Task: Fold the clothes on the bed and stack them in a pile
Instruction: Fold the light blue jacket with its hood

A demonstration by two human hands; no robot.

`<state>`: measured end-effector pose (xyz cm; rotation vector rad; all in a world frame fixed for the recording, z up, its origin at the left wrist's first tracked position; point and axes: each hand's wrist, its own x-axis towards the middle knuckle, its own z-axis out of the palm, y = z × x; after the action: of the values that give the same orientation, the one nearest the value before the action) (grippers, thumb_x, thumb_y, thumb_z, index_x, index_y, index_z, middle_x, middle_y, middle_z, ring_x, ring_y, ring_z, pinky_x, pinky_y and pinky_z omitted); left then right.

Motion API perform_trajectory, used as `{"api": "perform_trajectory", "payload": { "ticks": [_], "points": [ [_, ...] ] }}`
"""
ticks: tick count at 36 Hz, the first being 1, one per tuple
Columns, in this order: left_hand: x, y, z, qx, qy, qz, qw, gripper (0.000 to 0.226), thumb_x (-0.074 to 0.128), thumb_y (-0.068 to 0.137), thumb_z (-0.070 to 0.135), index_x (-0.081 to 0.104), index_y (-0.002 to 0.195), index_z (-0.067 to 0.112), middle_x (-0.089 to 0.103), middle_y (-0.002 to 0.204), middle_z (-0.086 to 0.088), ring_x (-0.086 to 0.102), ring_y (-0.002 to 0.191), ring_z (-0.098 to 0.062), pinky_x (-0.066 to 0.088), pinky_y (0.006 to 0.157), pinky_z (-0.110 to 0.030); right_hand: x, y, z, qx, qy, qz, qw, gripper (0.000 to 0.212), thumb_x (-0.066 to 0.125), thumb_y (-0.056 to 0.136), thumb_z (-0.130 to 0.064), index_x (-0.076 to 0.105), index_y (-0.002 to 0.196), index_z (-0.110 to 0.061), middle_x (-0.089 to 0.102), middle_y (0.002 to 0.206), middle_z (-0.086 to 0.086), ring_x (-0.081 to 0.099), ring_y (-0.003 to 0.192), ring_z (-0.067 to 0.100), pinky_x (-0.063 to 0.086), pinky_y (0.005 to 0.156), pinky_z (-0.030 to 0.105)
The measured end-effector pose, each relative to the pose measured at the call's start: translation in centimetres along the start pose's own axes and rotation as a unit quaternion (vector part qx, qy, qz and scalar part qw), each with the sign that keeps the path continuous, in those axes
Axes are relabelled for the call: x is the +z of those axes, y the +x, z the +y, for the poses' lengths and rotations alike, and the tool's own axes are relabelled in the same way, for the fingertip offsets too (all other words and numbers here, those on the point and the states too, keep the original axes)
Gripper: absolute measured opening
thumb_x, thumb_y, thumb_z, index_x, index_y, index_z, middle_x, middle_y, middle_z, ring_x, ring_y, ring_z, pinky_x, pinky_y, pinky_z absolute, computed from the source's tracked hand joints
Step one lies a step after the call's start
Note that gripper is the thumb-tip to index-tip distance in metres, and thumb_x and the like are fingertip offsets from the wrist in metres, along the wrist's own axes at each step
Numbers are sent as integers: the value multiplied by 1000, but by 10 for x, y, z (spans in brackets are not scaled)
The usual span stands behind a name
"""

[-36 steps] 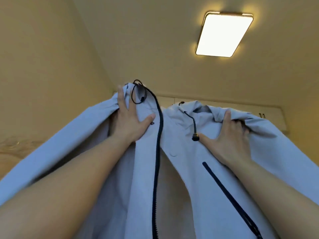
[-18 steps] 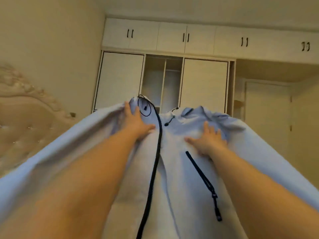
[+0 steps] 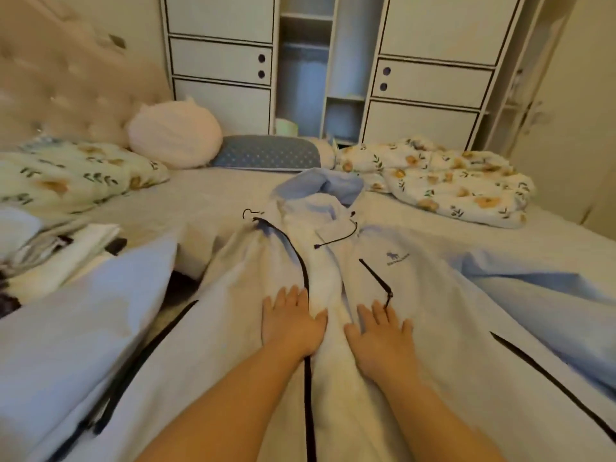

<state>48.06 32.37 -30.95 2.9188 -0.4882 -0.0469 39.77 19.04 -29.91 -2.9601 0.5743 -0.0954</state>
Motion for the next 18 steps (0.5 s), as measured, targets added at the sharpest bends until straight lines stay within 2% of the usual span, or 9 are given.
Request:
{"api": "perform_trajectory", "payload": {
  "ticks": [5, 11, 18],
  "points": [
    [-1, -59, -1, 14, -21, -11, 1000, 69, 9, 95, 61, 0, 153, 25, -9, 161, 1, -9, 147, -18, -6, 116, -42, 1, -58, 1, 7, 17, -20, 1000, 63, 14, 97, -55, 3, 153, -28, -6, 161, 0, -5, 147, 21, -1, 118, 42],
    [-4, -144, -2, 23, -23, -20, 999, 63, 6, 97, 56, -3, 153, 27, -11, 160, 0, -11, 147, -16, -9, 116, -39, -5, -135, 10, 1, -1, -44, 999, 65, 14, 97, -56, -1, 153, -26, -7, 160, 1, -7, 147, 21, -1, 119, 42],
    [-6, -224, -4, 48, -39, -24, 998, 67, 5, 95, 61, 1, 153, 26, -7, 160, 3, -8, 147, -14, -11, 115, -38, -12, -208, 10, 12, 15, -62, 998, 61, 13, 99, -53, 0, 153, -28, -10, 160, 0, -7, 147, 20, -1, 119, 42]
  ]
}}
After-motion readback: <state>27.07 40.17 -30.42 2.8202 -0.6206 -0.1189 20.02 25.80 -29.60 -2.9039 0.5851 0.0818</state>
